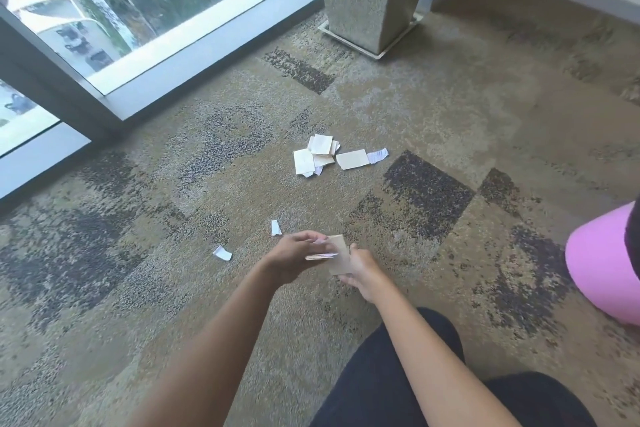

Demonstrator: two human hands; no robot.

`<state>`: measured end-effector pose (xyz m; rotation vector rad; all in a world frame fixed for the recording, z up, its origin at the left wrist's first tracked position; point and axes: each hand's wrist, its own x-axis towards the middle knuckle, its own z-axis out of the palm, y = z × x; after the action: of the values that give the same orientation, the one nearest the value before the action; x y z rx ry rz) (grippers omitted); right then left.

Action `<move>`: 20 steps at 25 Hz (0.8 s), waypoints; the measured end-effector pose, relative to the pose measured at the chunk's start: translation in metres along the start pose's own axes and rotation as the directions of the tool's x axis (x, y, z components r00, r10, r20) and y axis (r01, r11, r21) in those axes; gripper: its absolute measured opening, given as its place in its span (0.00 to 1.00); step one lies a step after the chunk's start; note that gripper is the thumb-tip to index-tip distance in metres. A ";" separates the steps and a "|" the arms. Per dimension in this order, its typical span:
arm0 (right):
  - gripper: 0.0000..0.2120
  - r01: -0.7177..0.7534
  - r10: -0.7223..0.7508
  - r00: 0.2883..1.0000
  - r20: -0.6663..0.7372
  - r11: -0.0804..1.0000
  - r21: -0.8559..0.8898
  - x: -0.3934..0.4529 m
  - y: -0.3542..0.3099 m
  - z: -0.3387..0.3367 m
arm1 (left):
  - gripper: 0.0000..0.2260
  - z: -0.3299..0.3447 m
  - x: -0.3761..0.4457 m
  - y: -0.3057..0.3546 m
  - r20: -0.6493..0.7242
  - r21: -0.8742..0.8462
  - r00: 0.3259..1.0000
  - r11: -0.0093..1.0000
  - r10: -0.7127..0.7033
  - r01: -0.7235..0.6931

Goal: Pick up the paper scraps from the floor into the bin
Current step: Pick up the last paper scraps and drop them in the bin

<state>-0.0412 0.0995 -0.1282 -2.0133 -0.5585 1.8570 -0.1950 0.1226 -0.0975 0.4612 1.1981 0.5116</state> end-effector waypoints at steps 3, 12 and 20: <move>0.22 -0.062 -0.044 0.970 0.238 0.906 0.419 -0.003 -0.003 -0.006 | 0.08 0.027 0.003 0.000 -0.040 -0.052 0.999 0.998 0.033 -0.035; 0.27 -0.048 -0.205 0.945 0.253 0.681 0.730 0.005 -0.021 -0.022 | 0.14 0.073 0.018 -0.015 -0.287 0.724 0.764 0.653 0.577 -0.222; 0.26 -0.086 -0.303 0.885 0.353 0.640 0.764 0.003 -0.024 -0.021 | 0.35 -0.072 0.025 -0.011 -0.870 0.367 0.431 0.898 0.239 0.243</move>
<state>-0.0212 0.1222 -0.1170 -0.9548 0.0459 2.0063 -0.2555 0.1335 -0.1449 0.5911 2.4458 0.4813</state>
